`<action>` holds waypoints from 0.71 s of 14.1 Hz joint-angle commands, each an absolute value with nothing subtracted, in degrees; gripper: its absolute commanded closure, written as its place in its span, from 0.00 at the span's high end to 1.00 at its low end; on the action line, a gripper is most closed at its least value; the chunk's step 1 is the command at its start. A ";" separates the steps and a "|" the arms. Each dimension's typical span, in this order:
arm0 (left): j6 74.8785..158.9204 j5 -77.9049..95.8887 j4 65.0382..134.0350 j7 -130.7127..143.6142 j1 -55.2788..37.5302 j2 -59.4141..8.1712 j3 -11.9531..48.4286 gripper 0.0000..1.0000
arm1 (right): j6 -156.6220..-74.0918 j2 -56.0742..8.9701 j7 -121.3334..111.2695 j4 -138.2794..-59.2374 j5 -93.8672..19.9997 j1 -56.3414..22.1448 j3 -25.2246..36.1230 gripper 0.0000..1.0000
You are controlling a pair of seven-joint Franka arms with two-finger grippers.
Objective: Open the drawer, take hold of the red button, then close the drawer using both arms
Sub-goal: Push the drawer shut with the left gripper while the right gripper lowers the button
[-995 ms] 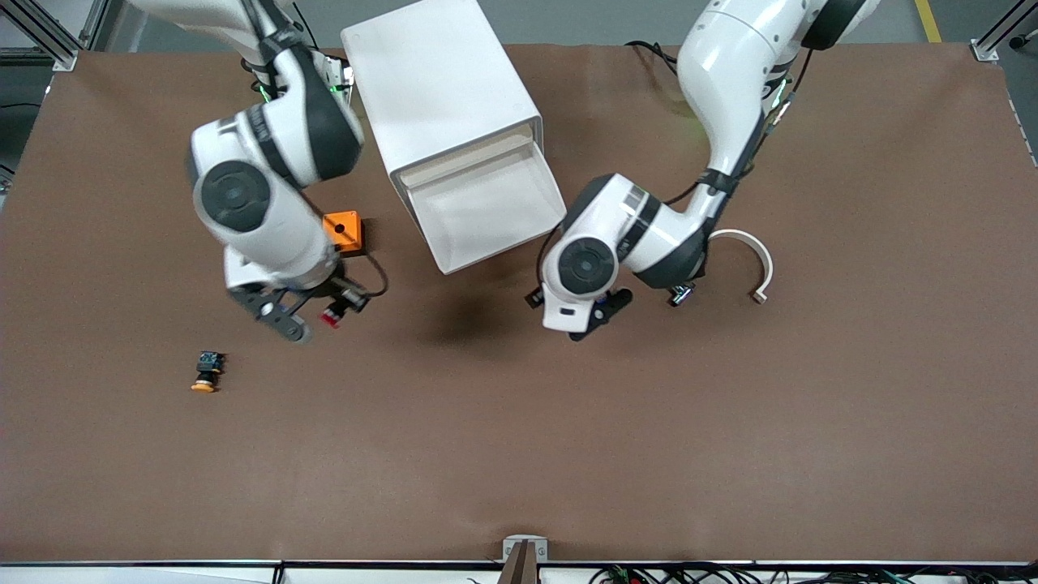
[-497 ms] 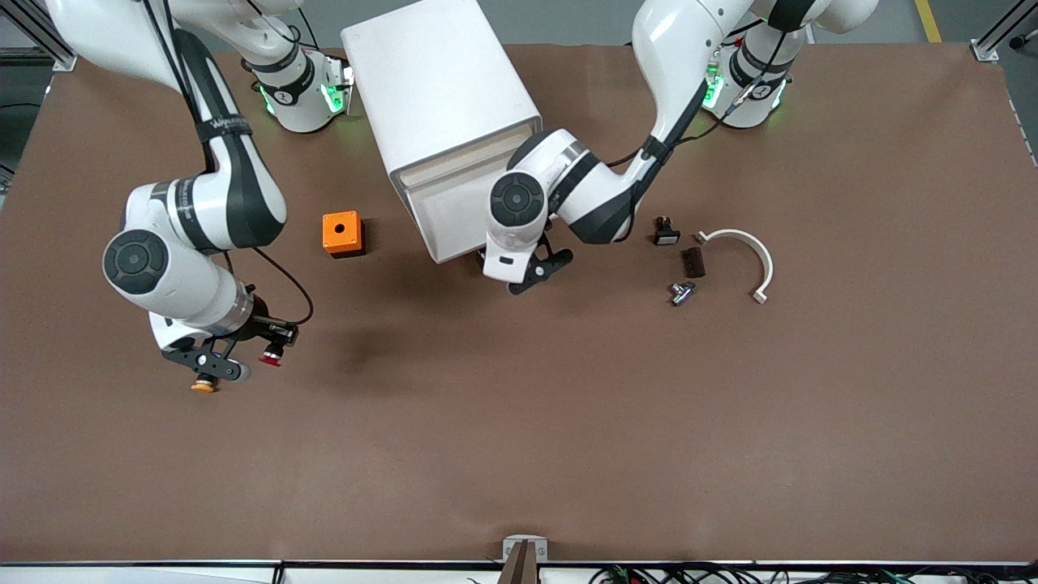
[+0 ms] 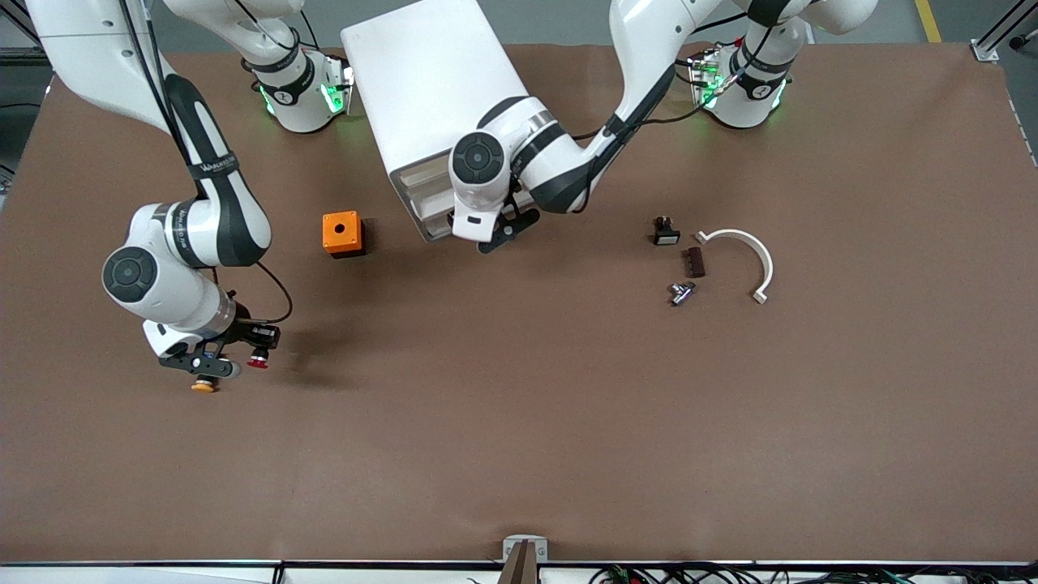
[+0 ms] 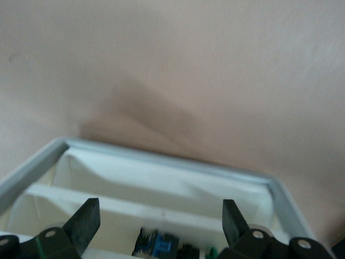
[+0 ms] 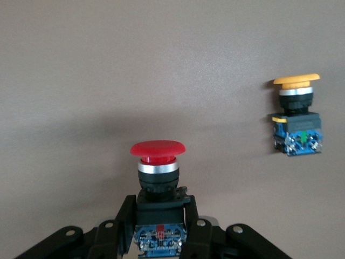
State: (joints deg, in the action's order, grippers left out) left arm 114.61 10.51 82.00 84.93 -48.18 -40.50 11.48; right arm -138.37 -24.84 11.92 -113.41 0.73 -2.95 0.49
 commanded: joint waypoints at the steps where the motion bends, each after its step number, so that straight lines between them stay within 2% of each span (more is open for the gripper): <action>1: 116.36 9.49 84.81 87.97 -49.83 -38.41 11.60 1.00 | -140.27 -27.15 10.37 -112.77 1.05 -1.50 -0.62 0.00; 7: 115.76 9.49 85.08 90.44 -51.42 -37.62 11.60 1.00 | -140.80 -30.67 9.32 -110.04 1.32 -0.35 -0.62 0.00; 10: 113.74 8.71 84.99 88.51 -45.64 -35.78 10.63 1.00 | -141.94 -31.99 9.23 -109.16 1.41 -0.26 -0.53 0.00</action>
